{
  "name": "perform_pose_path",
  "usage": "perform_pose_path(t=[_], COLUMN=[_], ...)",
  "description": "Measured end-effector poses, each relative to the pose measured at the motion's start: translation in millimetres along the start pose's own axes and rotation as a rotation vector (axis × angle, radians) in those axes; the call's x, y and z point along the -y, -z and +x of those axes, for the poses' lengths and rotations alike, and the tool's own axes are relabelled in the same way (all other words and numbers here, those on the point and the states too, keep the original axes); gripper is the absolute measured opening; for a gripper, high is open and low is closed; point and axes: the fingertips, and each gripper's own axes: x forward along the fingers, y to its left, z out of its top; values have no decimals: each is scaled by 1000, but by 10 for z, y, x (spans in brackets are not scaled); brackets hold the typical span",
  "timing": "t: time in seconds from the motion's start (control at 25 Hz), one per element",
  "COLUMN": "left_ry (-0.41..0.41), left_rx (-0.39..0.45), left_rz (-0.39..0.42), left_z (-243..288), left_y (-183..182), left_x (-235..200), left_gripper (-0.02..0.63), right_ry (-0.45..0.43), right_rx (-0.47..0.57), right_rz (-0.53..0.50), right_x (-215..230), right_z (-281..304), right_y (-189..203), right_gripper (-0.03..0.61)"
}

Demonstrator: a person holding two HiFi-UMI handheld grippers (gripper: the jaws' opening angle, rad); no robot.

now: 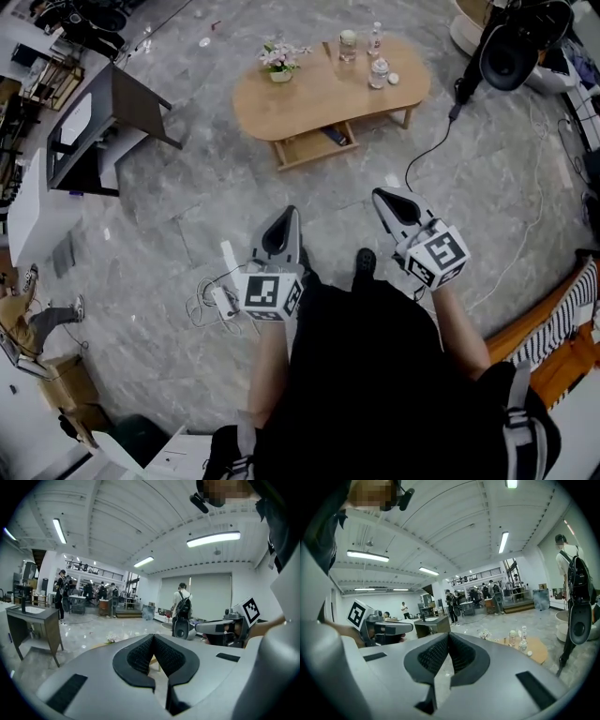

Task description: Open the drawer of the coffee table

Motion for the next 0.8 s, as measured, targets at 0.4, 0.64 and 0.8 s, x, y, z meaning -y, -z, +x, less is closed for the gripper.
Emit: perform_pose_path(t=[0.4,0.64,0.8], left_ry=[-74,-76,-88], left_rx=[7,9,19], left_rz=[-46,-28,-22], left_z=[-77,-154,-167], left_y=[161,171,160], left_x=[703,809,827], left_gripper=[14,14,14], right_ry=[-100,-81,-81], right_rx=[-57,-35,-39], right_rz=[-62,-38,-37], right_x=[142,178,179], right_z=[-466,-601,-639], right_y=[182,184,210], right_gripper=[12,12,12])
